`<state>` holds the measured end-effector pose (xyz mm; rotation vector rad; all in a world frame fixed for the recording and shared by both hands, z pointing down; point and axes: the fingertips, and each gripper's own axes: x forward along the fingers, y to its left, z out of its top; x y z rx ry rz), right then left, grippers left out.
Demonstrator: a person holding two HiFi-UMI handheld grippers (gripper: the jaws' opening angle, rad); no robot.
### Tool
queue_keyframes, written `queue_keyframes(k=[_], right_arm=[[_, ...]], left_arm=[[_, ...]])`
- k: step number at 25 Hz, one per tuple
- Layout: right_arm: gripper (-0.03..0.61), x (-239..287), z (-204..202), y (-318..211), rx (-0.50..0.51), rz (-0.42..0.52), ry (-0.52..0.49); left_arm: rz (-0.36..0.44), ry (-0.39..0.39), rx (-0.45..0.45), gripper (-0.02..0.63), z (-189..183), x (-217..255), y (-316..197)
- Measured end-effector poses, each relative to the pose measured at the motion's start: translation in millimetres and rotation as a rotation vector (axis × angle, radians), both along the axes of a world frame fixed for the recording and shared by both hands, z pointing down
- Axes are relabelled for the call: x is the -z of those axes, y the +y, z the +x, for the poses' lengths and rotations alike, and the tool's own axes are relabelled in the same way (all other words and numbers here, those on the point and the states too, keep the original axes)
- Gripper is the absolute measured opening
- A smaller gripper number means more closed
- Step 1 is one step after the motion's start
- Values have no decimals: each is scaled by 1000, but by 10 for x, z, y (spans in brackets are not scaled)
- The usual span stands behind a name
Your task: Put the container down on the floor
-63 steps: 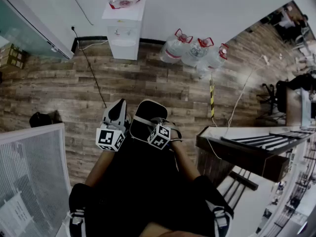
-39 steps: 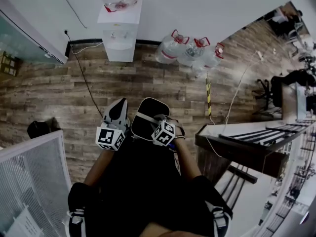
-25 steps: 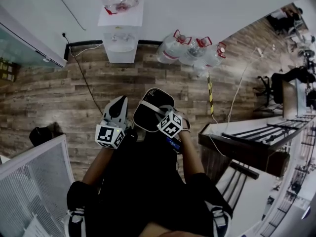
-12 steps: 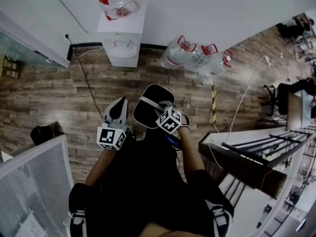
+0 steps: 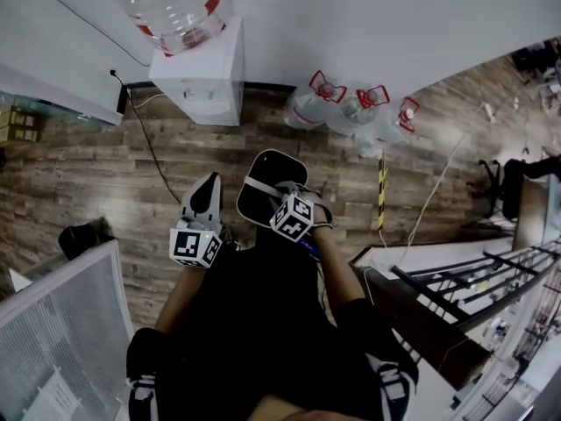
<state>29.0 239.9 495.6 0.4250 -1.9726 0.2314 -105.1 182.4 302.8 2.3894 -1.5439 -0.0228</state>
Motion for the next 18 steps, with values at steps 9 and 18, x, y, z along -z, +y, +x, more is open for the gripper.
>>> queue_keyframes(k=[9,18], right_arm=[[107,-50,584,-658,97,8,10],[107,-231,915,-1224,132,-4,20]], left_arm=[[-6,-5,93,31,586,51,-611],[-8,-10,133,31,784,65,-1055]])
